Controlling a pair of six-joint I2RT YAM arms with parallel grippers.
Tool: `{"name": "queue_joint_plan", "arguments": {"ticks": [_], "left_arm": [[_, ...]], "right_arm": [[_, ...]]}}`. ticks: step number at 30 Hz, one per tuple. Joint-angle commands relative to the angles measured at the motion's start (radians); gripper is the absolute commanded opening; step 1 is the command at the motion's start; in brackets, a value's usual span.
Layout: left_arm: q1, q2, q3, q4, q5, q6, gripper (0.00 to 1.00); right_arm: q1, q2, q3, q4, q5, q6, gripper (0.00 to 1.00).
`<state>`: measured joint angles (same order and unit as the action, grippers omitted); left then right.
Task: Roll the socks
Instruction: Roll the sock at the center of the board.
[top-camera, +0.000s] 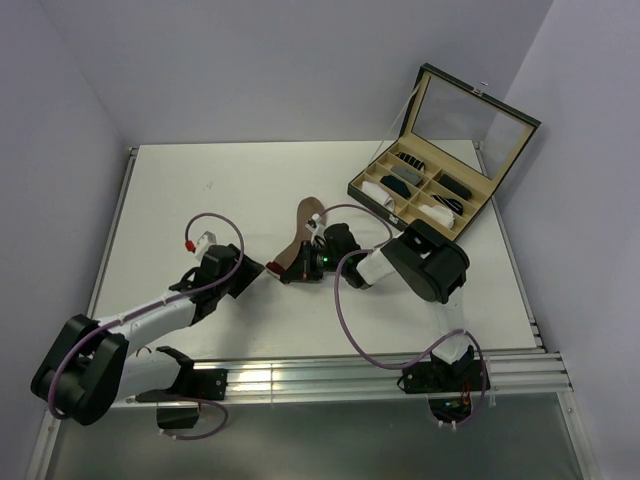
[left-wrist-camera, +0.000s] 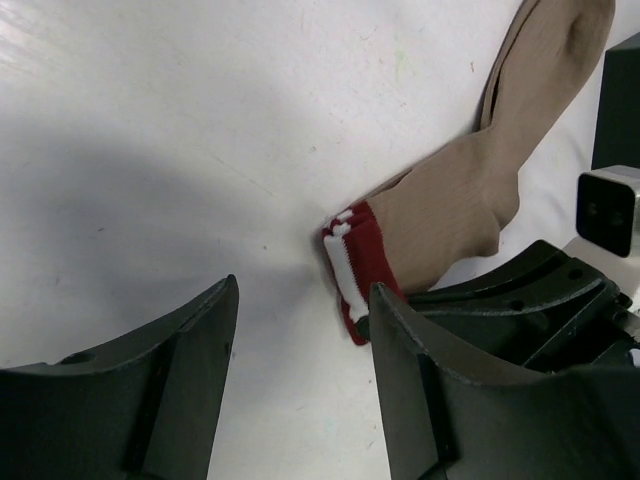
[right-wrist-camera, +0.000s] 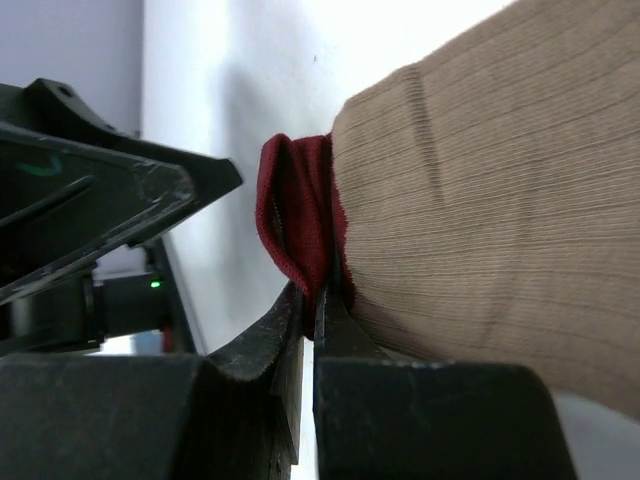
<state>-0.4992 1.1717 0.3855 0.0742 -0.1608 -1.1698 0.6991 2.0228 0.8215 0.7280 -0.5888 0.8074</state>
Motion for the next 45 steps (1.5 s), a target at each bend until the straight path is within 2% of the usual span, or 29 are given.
{"name": "queue_joint_plan", "arguments": {"ticks": [1, 14, 27, 33, 39, 42, 45], "left_arm": [[-0.006, 0.043, 0.003, 0.091, 0.037, -0.025, 0.59], [-0.013, 0.186, 0.021, 0.176, 0.081, -0.064, 0.54], [-0.058, 0.243, 0.032, 0.09, 0.011, -0.067, 0.44], [-0.078, 0.266, 0.039, 0.095, 0.001, -0.067, 0.34], [-0.088, 0.287, 0.058, 0.084, -0.005, -0.056, 0.17], [-0.091, 0.284, 0.056, 0.079, -0.016, -0.053, 0.0], [-0.091, 0.273, 0.064, 0.065, -0.026, -0.039, 0.0]], "right_arm": [[-0.001, 0.037, -0.03, 0.082, -0.059, 0.118, 0.0], [-0.001, 0.065, -0.059, 0.102, -0.025, 0.17, 0.0], [0.002, 0.073, -0.064, 0.109, -0.006, 0.15, 0.0], [0.011, 0.08, -0.047, 0.091, 0.0, 0.144, 0.0], [0.03, 0.045, -0.021, -0.014, 0.033, 0.073, 0.02], [0.042, 0.007, -0.01, -0.091, 0.067, 0.015, 0.07], [0.057, -0.035, -0.015, -0.168, 0.119, -0.049, 0.15]]}}
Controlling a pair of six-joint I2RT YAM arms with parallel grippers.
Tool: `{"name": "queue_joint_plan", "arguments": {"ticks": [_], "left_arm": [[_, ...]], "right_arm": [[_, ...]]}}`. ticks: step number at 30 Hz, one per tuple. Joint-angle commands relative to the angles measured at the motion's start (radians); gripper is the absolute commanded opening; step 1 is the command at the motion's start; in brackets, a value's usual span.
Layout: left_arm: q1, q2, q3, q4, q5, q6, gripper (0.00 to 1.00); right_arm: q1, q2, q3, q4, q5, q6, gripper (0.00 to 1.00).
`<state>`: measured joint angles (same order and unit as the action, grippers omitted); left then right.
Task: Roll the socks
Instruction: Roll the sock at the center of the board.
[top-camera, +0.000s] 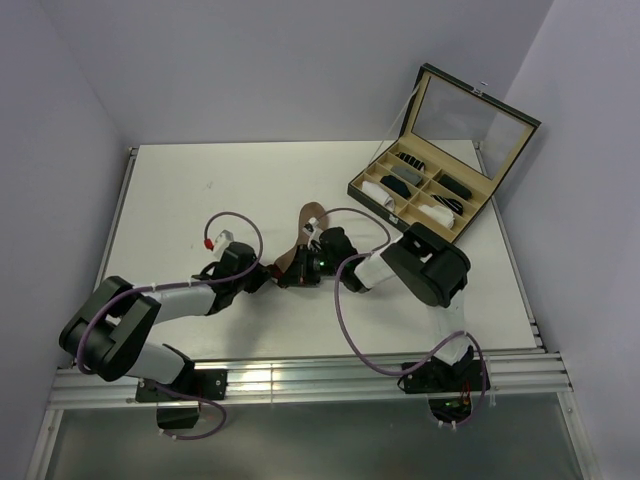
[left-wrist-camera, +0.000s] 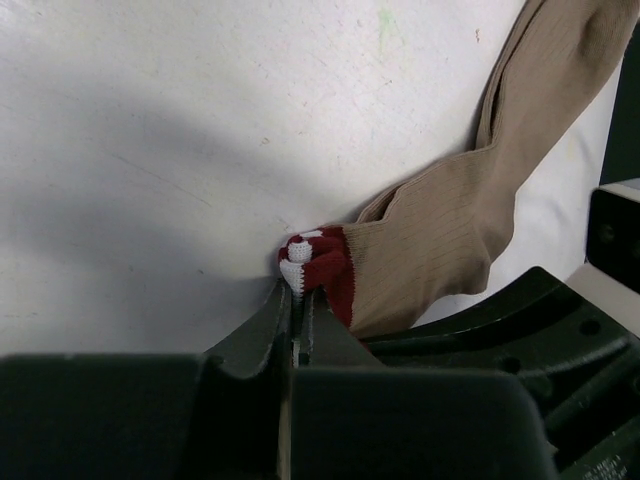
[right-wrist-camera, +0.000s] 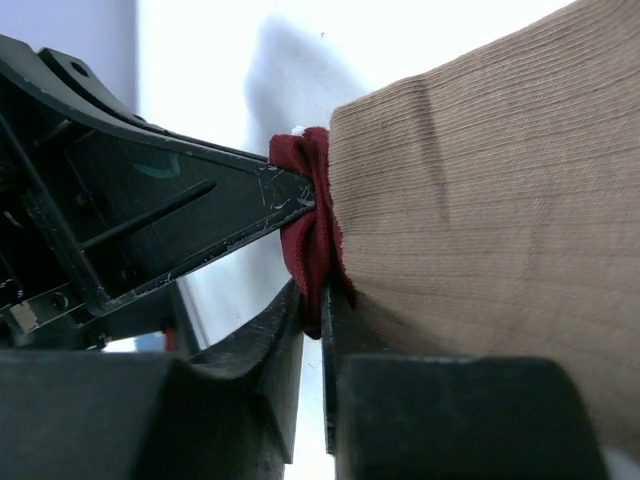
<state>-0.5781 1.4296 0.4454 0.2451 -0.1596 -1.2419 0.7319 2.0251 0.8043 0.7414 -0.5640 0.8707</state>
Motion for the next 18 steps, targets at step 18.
{"name": "queue_joint_plan", "arguments": {"ticks": [18], "left_arm": [[-0.022, -0.038, 0.102, -0.242, -0.06, 0.164, 0.0]], "right_arm": [[0.201, -0.385, 0.022, -0.445, 0.539, -0.576, 0.48]]}}
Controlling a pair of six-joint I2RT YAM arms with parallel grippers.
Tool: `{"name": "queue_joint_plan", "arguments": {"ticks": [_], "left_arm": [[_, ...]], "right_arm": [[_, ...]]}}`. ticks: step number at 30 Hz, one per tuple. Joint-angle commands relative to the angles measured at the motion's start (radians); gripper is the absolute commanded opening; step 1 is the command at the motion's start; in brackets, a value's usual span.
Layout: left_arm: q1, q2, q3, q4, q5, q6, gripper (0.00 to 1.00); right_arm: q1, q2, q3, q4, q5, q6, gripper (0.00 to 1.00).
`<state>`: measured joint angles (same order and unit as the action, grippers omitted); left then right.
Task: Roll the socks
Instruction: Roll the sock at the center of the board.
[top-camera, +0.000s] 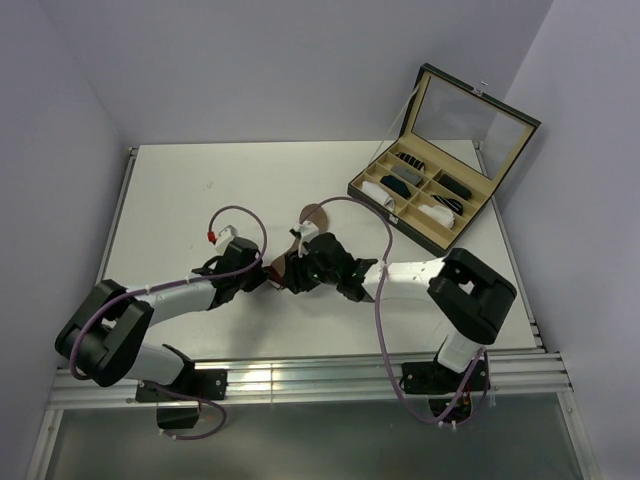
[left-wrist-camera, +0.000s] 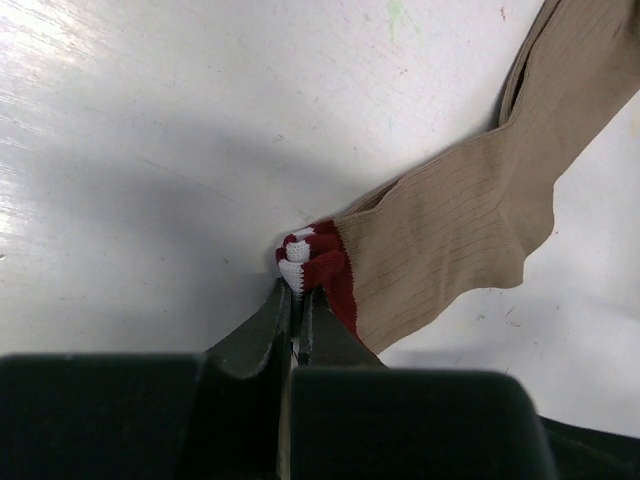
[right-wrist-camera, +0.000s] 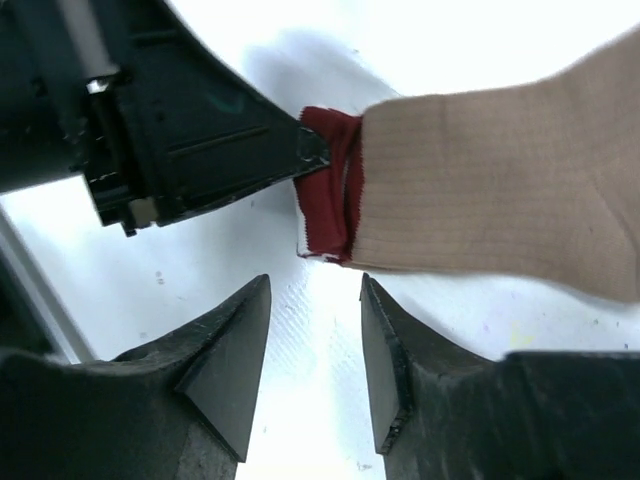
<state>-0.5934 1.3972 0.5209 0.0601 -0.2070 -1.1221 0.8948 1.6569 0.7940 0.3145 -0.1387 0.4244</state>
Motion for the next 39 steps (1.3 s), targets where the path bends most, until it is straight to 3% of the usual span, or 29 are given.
{"name": "queue_joint_plan", "arguments": {"ticks": [1, 12, 25, 32, 34, 37, 39], "left_arm": [[-0.008, -0.006, 0.027, -0.059, -0.011, 0.044, 0.0], [-0.014, -0.013, 0.039, -0.094, 0.001, 0.059, 0.0], [-0.014, 0.005, 0.042, -0.083, 0.02, 0.045, 0.0], [-0.014, 0.01, 0.044, -0.08, 0.023, 0.031, 0.0], [-0.017, 0.01, 0.042, -0.079, 0.021, 0.022, 0.0], [-0.017, 0.019, 0.045, -0.072, 0.029, 0.005, 0.0], [-0.017, 0.019, 0.047, -0.071, 0.032, -0.007, 0.01]], "right_arm": [[0.047, -0.011, 0.04, -0.011, 0.123, -0.139, 0.49], [0.092, 0.109, 0.139, 0.047, 0.096, -0.21, 0.49], [0.096, 0.207, 0.134, 0.09, -0.004, -0.216, 0.45], [0.096, 0.26, 0.148, 0.04, 0.054, -0.191, 0.44], [0.096, 0.258, 0.149, 0.021, 0.076, -0.179, 0.41], [0.096, 0.256, 0.155, -0.005, 0.106, -0.164, 0.28], [0.096, 0.251, 0.156, -0.02, 0.117, -0.148, 0.13]]}}
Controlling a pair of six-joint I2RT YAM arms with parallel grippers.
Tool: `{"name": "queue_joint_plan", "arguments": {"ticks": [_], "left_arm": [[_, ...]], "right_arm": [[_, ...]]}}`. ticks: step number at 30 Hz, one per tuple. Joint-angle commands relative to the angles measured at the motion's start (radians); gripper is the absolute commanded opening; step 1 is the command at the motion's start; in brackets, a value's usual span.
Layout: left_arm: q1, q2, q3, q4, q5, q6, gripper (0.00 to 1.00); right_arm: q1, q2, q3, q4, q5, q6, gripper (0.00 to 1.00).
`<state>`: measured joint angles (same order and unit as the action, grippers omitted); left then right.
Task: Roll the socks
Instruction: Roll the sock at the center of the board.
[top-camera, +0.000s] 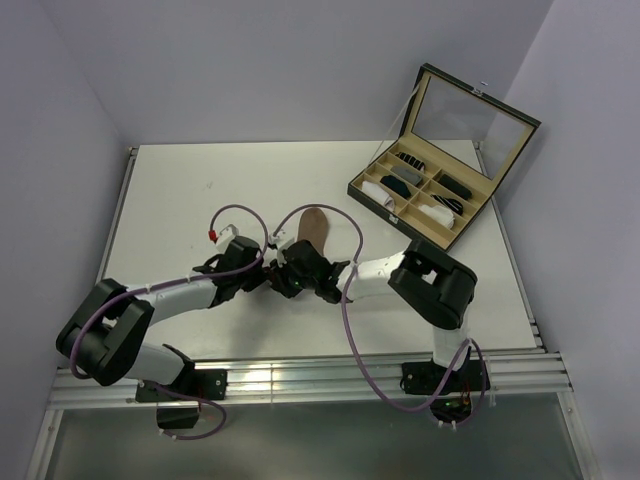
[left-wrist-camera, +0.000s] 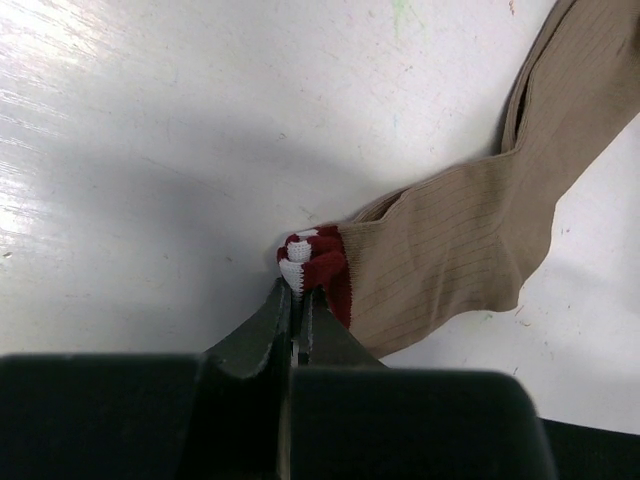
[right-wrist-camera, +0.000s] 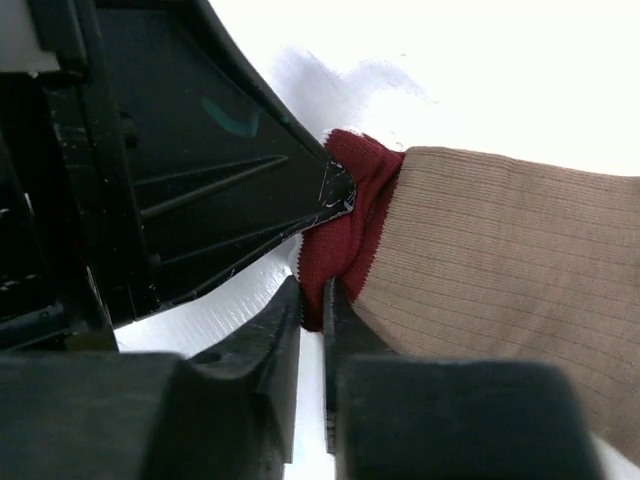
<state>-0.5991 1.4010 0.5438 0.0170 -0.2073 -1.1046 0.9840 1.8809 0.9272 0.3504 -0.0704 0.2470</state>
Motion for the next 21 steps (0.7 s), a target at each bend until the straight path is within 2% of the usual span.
{"name": "queue_joint_plan", "arguments": {"ticks": [1, 2, 3, 4, 7, 8, 10, 14, 17, 21], "left_arm": [[-0.011, 0.013, 0.025, -0.026, 0.031, -0.031, 0.02], [-0.011, 0.009, 0.025, -0.028, 0.028, -0.034, 0.04], [-0.013, 0.003, 0.024, -0.029, 0.017, -0.038, 0.07], [-0.013, -0.022, 0.016, -0.034, 0.008, -0.049, 0.13], [-0.013, -0.092, -0.018, -0.026, -0.02, -0.07, 0.22], [-0.011, -0.109, -0.028, -0.026, -0.023, -0.07, 0.28], [-0.011, -0.157, -0.045, 0.001, -0.043, -0.075, 0.34], [-0.011, -0.229, -0.085, 0.021, -0.057, -0.089, 0.59], [-0.011, -0.263, -0.113, 0.061, -0.044, -0.092, 0.64], [-0.011, -0.237, -0.123, 0.095, -0.017, -0.089, 0.62]], "right_arm": [[0.008, 0.021, 0.021, -0.056, 0.049, 0.032, 0.1], [0.007, 0.017, 0.015, -0.06, 0.05, 0.046, 0.03], [0.005, 0.017, 0.012, -0.063, 0.047, 0.057, 0.0], [-0.002, 0.014, 0.01, -0.068, 0.035, 0.086, 0.0], [-0.042, 0.009, -0.013, -0.05, -0.06, 0.144, 0.0], [-0.056, 0.009, -0.031, -0.027, -0.095, 0.193, 0.0], [-0.106, 0.018, -0.042, -0.004, -0.222, 0.241, 0.0], [-0.171, 0.032, -0.1, 0.125, -0.385, 0.383, 0.0], [-0.2, 0.06, -0.125, 0.202, -0.475, 0.474, 0.0], [-0.225, 0.128, -0.165, 0.35, -0.563, 0.609, 0.0]]}}
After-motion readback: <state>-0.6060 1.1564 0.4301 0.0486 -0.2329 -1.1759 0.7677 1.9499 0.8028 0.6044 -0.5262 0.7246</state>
